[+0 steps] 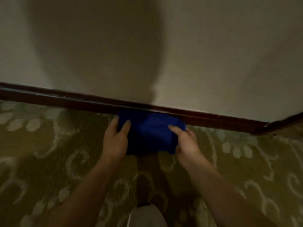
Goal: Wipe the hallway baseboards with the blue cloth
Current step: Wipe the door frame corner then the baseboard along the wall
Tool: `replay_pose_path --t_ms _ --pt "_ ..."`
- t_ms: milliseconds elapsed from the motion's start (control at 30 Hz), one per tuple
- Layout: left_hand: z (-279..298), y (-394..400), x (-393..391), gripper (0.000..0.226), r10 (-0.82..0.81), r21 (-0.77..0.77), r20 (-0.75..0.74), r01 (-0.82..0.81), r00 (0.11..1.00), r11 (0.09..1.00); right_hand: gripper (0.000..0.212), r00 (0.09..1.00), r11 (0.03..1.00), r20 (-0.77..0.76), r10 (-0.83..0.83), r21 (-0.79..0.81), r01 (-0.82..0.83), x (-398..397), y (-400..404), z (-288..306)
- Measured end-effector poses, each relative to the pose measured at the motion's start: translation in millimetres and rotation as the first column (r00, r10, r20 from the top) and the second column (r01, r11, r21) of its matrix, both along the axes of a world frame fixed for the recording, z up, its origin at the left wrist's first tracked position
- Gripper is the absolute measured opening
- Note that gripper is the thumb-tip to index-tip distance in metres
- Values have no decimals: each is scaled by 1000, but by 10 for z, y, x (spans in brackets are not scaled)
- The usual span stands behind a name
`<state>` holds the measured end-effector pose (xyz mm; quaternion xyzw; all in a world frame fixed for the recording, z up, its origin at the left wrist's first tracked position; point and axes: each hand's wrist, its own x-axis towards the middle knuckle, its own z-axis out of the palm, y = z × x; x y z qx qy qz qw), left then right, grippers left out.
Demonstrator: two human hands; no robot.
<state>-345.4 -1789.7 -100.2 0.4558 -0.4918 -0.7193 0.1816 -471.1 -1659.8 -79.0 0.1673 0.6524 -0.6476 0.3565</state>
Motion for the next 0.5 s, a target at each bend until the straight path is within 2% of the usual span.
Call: replay_pose_path --t_ms 67,133,200,267,333,400,500 --pt "-106 49 -129 47 -82 -102 141 97 987 990 23 999 1000 47 -26 -12 26 0 129 -33" --pt "-166 167 -322 51 -125 -118 237 156 963 981 29 993 996 76 -86 40 83 -75 273 -21" --pt "-208 278 -588 56 -173 -88 187 192 967 977 42 977 975 50 -207 96 202 -252 372 -21" --pt "-146 368 -773 52 -202 29 145 200 969 979 52 957 953 16 -289 103 286 -414 392 -4" --pt "-77 344 -795 41 -125 196 97 104 988 975 52 960 957 33 -278 92 274 -481 250 23" --pt "-30 111 -640 35 45 331 102 -77 994 940 44 977 975 69 -204 108 196 -381 -30 45" --pt "-147 -450 -329 38 326 341 145 -357 934 870 25 983 1000 181 -13 15 11 -14 -554 120"
